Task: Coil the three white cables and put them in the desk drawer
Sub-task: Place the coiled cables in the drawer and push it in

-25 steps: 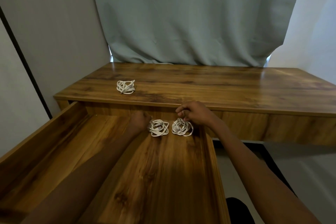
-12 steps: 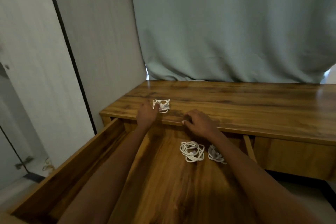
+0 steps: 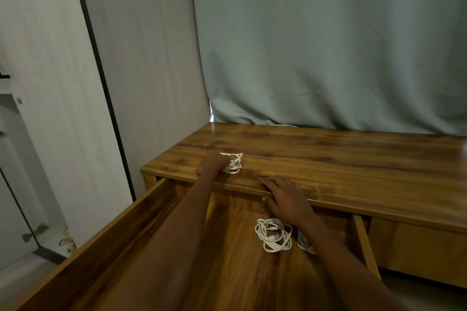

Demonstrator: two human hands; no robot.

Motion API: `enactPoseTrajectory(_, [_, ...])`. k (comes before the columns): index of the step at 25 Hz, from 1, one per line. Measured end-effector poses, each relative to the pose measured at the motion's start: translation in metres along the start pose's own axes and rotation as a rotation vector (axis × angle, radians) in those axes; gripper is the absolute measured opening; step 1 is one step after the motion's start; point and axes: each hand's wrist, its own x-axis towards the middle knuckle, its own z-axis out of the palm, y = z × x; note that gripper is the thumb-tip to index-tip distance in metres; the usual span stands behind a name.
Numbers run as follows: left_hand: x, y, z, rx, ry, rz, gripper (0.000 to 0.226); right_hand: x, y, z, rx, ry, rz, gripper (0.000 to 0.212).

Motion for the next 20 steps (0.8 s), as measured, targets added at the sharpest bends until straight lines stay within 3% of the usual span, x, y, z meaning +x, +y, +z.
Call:
enactPoseTrajectory(4, [-0.002,0.006,0.001,0.141,0.032,0.035,0.029,0.004,0.006,-0.003,0.159,0.018,0.016,0.045])
enactPoseTrajectory(8, [-0.022,0.005,-0.014,0.25,-0.071,0.173,0.015,0.003,0.007,-0.013,0.335,0.056,0.032,0.029])
enactPoseTrajectory(10, [-0.036,-0.003,-0.025,0.129,-0.18,0.238,0.008,0.0,0.005,-0.018,0.427,0.067,0.049,0.024])
enactPoseTrajectory(14, [-0.063,-0.028,-0.038,0.136,-0.518,0.447,0.023,-0.009,0.003,-0.034,0.578,0.07,0.133,0.021])
enactPoseTrajectory(17, [-0.082,-0.049,-0.025,0.175,-0.745,0.368,0.026,-0.016,-0.002,-0.043,0.603,0.051,0.139,0.019])
enactPoseTrajectory(20, [-0.088,-0.069,-0.002,0.241,-0.771,0.212,0.026,-0.028,-0.004,-0.043,0.584,-0.073,0.114,0.019])
